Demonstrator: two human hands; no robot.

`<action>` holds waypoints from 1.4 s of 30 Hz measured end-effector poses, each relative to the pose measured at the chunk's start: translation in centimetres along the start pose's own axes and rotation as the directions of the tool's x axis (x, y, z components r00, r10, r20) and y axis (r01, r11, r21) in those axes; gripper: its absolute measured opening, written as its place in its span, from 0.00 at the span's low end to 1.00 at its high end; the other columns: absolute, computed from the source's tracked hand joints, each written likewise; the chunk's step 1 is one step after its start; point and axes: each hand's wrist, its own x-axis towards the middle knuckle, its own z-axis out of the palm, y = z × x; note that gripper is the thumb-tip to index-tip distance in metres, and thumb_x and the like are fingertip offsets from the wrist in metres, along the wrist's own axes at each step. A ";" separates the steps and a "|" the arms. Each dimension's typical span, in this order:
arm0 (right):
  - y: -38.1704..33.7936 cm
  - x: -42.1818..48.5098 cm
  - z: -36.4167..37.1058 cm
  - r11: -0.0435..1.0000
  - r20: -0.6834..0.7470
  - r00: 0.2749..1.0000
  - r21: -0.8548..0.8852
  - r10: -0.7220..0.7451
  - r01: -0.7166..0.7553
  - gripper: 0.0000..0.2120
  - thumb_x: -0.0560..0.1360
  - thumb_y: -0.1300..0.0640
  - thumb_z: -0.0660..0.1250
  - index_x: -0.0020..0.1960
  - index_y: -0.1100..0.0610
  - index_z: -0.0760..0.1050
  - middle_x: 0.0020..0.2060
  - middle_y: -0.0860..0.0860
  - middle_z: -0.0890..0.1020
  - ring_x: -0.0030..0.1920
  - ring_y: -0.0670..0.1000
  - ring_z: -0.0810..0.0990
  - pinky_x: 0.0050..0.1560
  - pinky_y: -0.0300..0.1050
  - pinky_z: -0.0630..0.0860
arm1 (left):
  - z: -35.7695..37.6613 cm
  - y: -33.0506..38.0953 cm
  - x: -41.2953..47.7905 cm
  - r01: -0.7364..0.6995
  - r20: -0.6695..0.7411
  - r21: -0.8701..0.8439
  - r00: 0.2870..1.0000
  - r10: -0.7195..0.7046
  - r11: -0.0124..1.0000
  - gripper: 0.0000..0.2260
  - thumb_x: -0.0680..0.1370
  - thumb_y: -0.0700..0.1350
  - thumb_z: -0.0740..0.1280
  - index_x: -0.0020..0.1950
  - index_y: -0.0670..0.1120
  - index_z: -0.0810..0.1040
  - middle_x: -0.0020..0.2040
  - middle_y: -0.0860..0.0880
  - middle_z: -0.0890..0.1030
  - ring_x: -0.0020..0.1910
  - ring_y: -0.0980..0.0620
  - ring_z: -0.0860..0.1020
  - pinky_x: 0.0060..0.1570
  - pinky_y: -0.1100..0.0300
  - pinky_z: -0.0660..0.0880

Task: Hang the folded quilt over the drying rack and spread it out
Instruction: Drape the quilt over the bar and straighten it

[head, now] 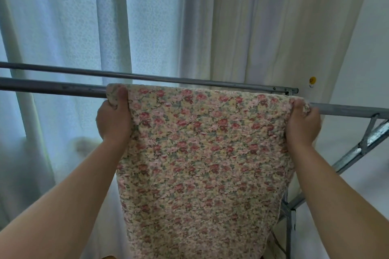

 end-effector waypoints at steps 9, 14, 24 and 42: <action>0.7 -0.6 -0.5 0.987 0.040 0.990 -0.075 -0.136 0.139 0.23 0.80 0.44 0.52 0.59 0.64 0.68 0.52 0.62 0.78 0.51 0.59 0.76 0.40 0.44 0.63 | 0.1 -1.3 -0.8 -0.052 0.034 0.036 0.998 0.051 0.998 0.26 0.79 0.63 0.49 0.31 0.44 0.64 0.33 0.46 0.70 0.38 0.46 0.70 0.37 0.55 0.63; 1.3 -0.8 -0.8 0.985 0.074 0.986 -0.069 -0.151 0.156 0.23 0.80 0.44 0.52 0.61 0.63 0.67 0.54 0.61 0.78 0.53 0.58 0.76 0.43 0.44 0.66 | 0.0 -2.0 -1.3 -0.066 0.038 0.054 0.997 0.064 0.996 0.26 0.78 0.64 0.49 0.29 0.46 0.61 0.29 0.48 0.66 0.35 0.48 0.68 0.29 0.57 0.60; 3.3 -1.8 -1.2 0.982 0.146 0.974 -0.051 -0.172 0.181 0.18 0.81 0.47 0.52 0.59 0.60 0.67 0.54 0.61 0.77 0.52 0.58 0.76 0.42 0.43 0.66 | -0.1 -3.2 -1.9 -0.091 0.050 0.095 0.995 0.087 0.991 0.25 0.79 0.62 0.50 0.30 0.46 0.61 0.30 0.49 0.67 0.35 0.48 0.68 0.28 0.58 0.60; 7.3 -4.0 -2.7 0.974 0.322 0.946 -0.206 -0.021 0.092 0.21 0.80 0.47 0.53 0.66 0.60 0.64 0.58 0.63 0.76 0.55 0.62 0.75 0.52 0.50 0.71 | -0.6 -7.2 -5.7 0.017 0.146 0.156 0.988 -0.040 0.988 0.27 0.79 0.61 0.50 0.42 0.38 0.71 0.41 0.40 0.73 0.42 0.43 0.72 0.41 0.53 0.66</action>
